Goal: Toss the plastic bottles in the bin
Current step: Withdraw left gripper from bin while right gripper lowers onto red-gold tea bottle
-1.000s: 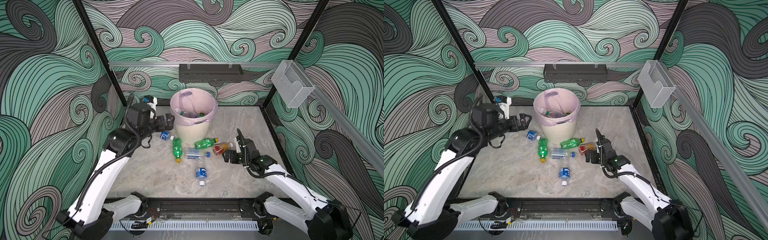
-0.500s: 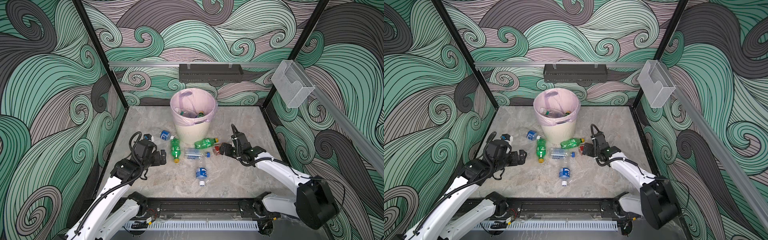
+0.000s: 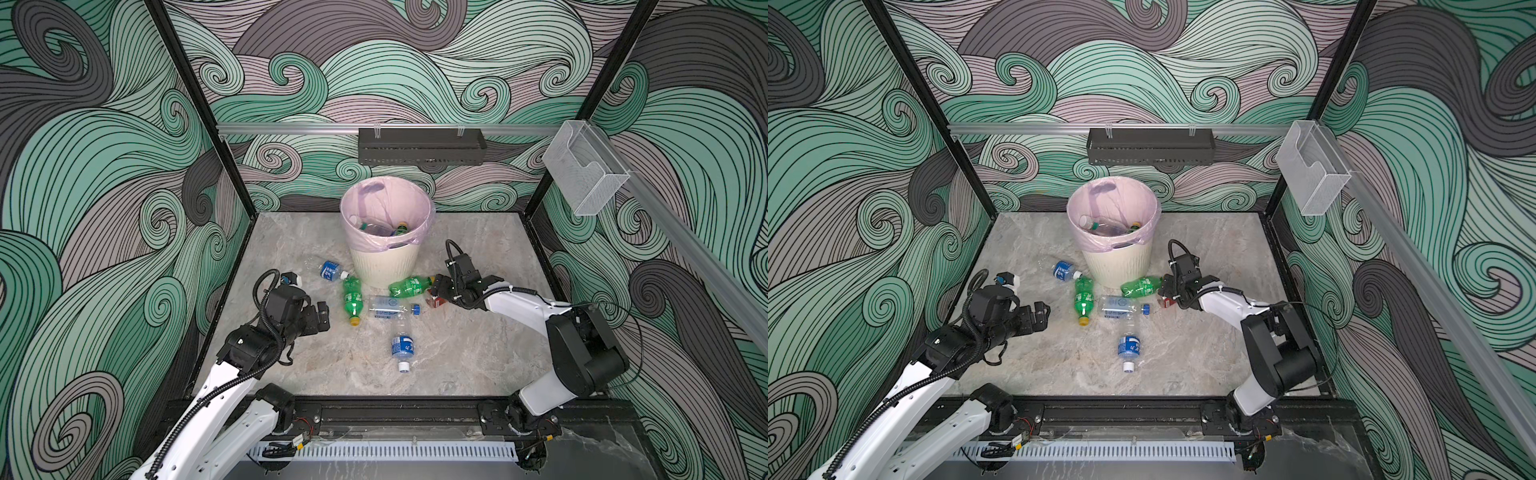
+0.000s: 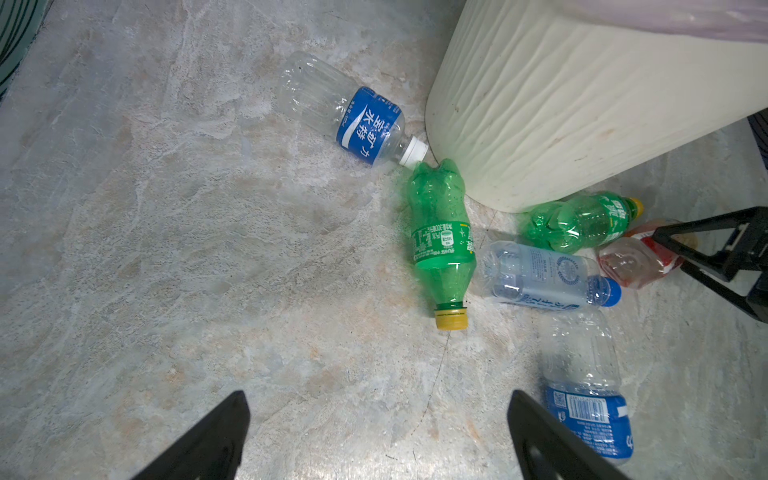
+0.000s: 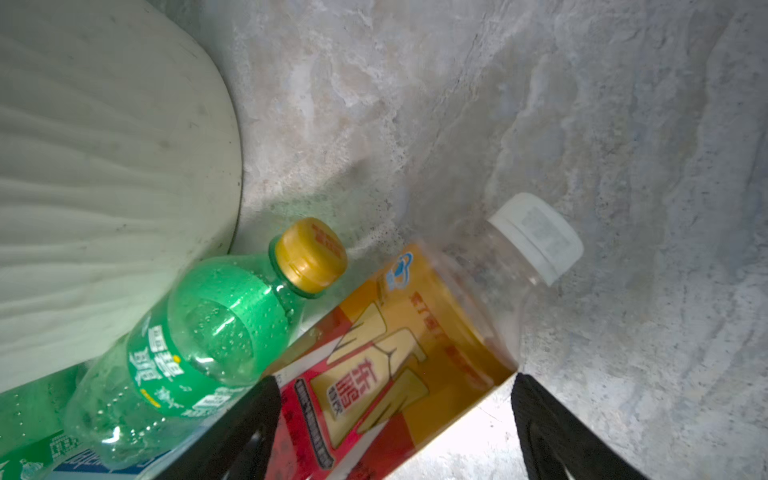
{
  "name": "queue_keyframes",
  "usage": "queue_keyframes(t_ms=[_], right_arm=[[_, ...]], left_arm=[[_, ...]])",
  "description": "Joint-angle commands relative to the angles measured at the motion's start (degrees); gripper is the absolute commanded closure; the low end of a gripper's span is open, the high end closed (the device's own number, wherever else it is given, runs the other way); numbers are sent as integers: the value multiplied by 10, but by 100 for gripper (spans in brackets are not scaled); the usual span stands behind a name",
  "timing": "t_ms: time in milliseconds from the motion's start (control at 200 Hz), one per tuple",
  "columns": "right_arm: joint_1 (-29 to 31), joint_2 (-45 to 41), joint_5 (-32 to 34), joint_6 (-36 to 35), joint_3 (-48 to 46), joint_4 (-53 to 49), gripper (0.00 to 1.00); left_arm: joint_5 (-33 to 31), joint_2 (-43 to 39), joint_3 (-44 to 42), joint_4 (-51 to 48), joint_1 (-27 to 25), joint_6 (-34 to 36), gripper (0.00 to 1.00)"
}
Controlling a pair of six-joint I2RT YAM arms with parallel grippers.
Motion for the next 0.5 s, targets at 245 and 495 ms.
queue_keyframes(t_ms=[245, 495], right_arm=[[-23, 42, -12, -52, 6, 0, 15], [-23, 35, -26, -95, 3, -13, 26]], left_arm=[[-32, -25, -5, -12, 4, -15, 1], [-33, -20, -5, -11, 3, -17, 1]])
